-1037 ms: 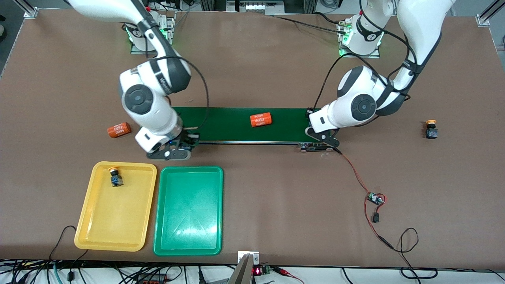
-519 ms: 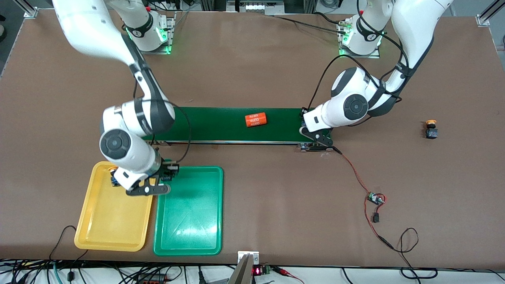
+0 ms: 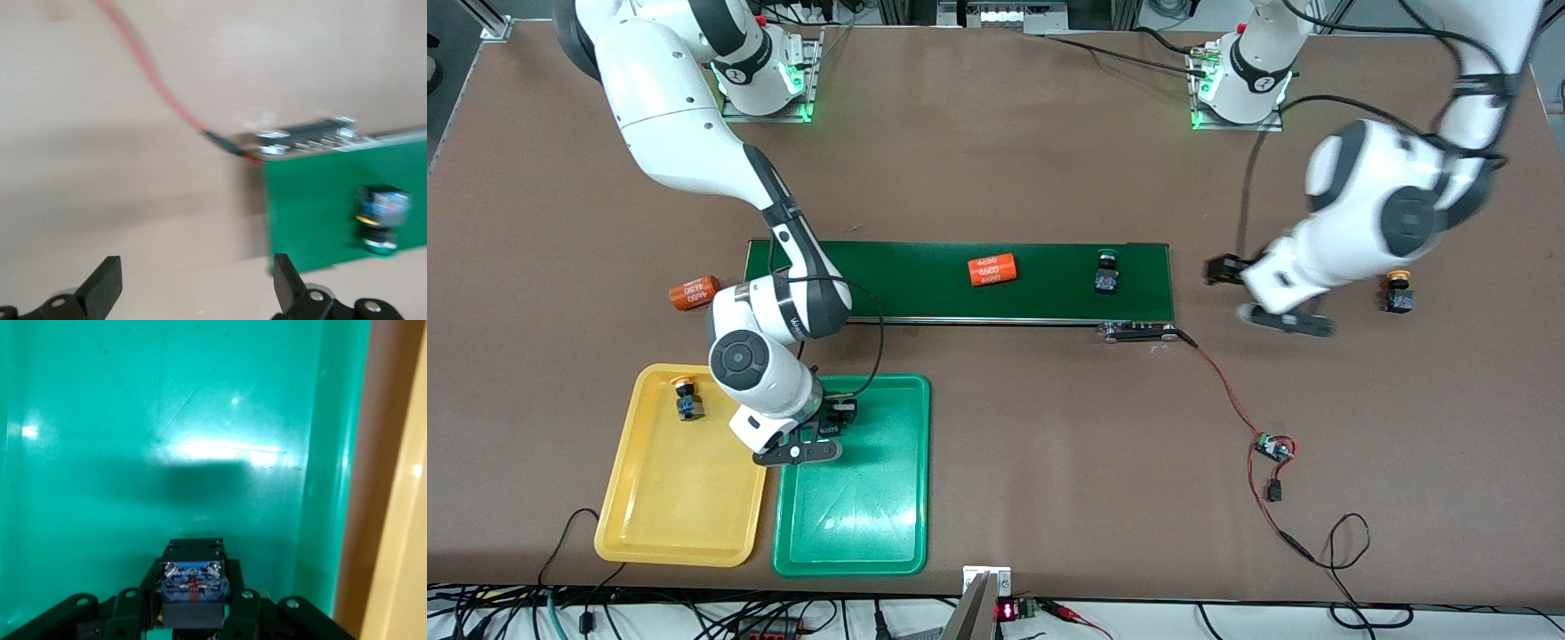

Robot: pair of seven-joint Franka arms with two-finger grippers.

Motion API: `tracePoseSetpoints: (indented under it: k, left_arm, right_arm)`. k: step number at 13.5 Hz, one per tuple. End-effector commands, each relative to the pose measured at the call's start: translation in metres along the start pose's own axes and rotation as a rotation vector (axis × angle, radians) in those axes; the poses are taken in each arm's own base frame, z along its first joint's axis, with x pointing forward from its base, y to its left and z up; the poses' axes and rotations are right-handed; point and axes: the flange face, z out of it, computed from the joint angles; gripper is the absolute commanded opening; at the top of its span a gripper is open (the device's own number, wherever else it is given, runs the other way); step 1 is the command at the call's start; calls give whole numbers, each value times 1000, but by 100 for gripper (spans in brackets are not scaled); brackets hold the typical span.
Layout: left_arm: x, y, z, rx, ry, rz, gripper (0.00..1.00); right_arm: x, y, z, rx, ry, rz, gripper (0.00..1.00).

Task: Sort buttons by color to trays
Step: 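Release the button in the green tray while the left gripper withdraws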

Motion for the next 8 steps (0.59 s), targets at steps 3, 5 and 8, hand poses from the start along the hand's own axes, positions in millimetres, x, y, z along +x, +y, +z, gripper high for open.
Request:
tracePoseSetpoints:
  k: [3,5,8]
  left_arm:
    - [-1,-158,12,-3,-4,-154,100]
    - [-13,-229,26,10,-13,-114,100]
    - [-32,-302,58,-50,9,-72,100]
  right_arm:
    - [5,-3,3,8,22,3,42]
    - [2,-7,7,9,23,-2,59]
    - [2,-7,5,11,27,-1,75]
